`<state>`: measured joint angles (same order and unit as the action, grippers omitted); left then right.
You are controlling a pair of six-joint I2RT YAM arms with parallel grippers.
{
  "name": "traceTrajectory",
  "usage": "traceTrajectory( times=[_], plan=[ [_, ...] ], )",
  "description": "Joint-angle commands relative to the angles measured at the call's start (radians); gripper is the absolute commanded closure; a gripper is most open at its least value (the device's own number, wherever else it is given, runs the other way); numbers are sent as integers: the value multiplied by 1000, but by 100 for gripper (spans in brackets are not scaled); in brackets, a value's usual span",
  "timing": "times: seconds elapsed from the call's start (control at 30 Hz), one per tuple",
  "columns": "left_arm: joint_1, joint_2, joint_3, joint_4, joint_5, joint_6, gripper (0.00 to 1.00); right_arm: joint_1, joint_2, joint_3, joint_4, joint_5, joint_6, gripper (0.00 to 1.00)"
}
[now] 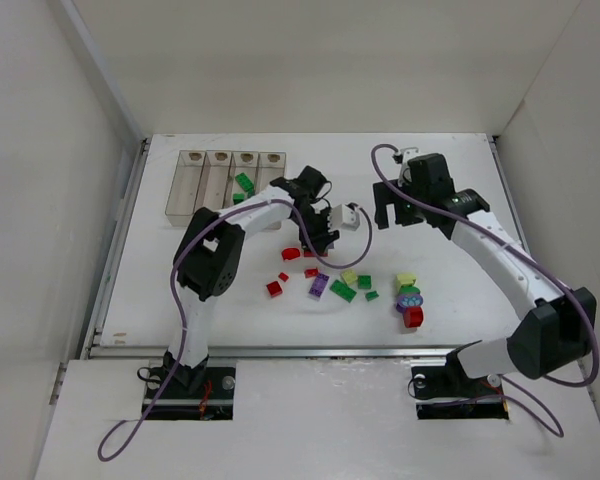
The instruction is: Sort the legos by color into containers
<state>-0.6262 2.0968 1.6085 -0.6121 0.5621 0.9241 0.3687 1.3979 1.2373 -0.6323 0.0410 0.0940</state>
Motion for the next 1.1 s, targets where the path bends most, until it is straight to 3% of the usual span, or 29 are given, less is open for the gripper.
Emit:
traceTrajectory(
  times=[0.0,0.17,0.4,0.47,0.63,0.8,0.97,1.07],
  plan=[
    [20,-33,97,-46,80,-48,100,-19,-71,44,3,0,3,0],
    [101,-96,233,-69,234,-167,100,-28,-103,76,3,-53,-54,0],
    [250,-207,329,-38,534,-349,100,-28,-151,76,181,-435,-132,0],
    [264,-242,358,-14,565,-376,100,15,-151,76,250,-533,-132,0],
    [264,-313,367,11,634,-367,100,114,-71,126,393,-565,-181,9],
    [264,-350,320,11,697,-367,100,138,19,203,404,-648,-191,7],
    [243,-417,271,-35,706,-254,100,147,42,232,437,-717,-201,7],
    [232,-417,271,-80,706,-223,100,156,42,251,437,-717,-211,17]
  ],
)
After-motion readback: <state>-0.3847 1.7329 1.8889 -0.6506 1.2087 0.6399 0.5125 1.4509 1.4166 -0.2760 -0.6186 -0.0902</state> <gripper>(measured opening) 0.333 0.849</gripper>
